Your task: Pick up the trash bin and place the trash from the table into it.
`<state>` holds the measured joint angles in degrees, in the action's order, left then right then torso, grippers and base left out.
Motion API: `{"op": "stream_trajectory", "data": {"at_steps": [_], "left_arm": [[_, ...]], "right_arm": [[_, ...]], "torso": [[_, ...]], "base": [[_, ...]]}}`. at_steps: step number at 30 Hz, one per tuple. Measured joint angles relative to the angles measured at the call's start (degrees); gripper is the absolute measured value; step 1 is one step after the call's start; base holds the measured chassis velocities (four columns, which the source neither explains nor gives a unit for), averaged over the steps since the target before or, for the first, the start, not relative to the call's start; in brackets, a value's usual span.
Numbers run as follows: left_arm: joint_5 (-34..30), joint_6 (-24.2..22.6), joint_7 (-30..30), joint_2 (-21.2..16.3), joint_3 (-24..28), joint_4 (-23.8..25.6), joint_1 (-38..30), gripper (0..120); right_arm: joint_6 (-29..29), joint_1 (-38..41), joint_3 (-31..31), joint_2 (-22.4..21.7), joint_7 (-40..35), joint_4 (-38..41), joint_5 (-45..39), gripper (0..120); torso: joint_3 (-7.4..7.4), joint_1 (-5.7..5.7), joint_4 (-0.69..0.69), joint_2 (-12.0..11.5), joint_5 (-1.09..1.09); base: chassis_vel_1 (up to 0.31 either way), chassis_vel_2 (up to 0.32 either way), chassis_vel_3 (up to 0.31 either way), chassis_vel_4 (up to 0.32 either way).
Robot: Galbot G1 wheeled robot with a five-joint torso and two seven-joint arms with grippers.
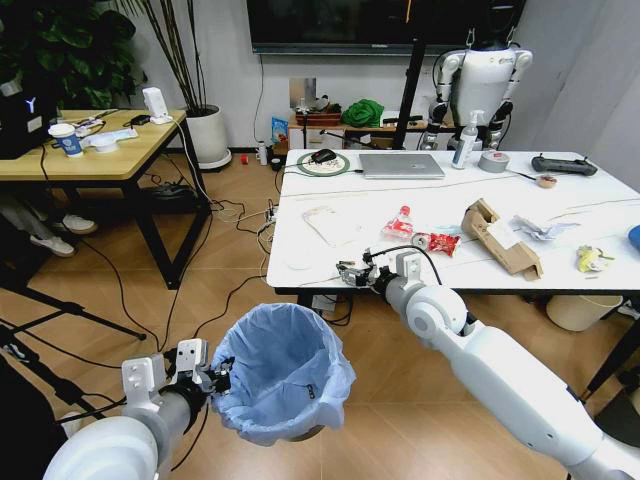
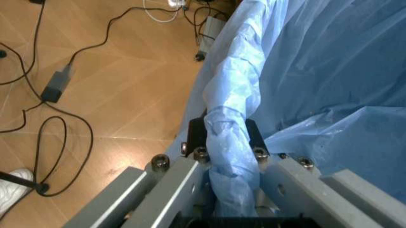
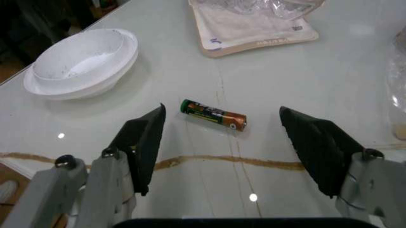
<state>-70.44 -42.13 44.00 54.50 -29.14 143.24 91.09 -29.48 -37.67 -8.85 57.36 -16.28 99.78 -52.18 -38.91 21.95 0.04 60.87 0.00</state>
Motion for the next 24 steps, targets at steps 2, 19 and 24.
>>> {"op": "stream_trajectory", "data": {"at_steps": [2, 19, 24], "left_arm": [[0.0, 0.0, -0.01, -0.01, -0.01, 0.0, 0.0, 0], [-0.01, 0.0, -0.13, 0.02, 0.16, 0.0, -0.1, 0], [0.04, 0.0, -0.19, 0.09, 0.21, 0.0, -0.04, 0]], "right_arm": [[0.03, 0.05, -0.07, 0.02, -0.05, 0.0, 0.0, 66], [0.34, -0.45, -0.22, -0.48, -1.48, 1.08, -0.01, 16], [0.34, -0.56, -0.19, -0.48, -2.06, 1.33, -0.02, 10]], "torso": [[0.0, 0.0, 0.0, 0.0, 0.0], [-0.01, 0.0, 0.0, 0.0, 0.0], [-0.01, 0.0, 0.0, 0.0, 0.0]], "base": [[0.0, 0.0, 0.0, 0.0], [0.0, 0.0, 0.0, 0.0], [0.0, 0.0, 0.0, 0.0]]}}
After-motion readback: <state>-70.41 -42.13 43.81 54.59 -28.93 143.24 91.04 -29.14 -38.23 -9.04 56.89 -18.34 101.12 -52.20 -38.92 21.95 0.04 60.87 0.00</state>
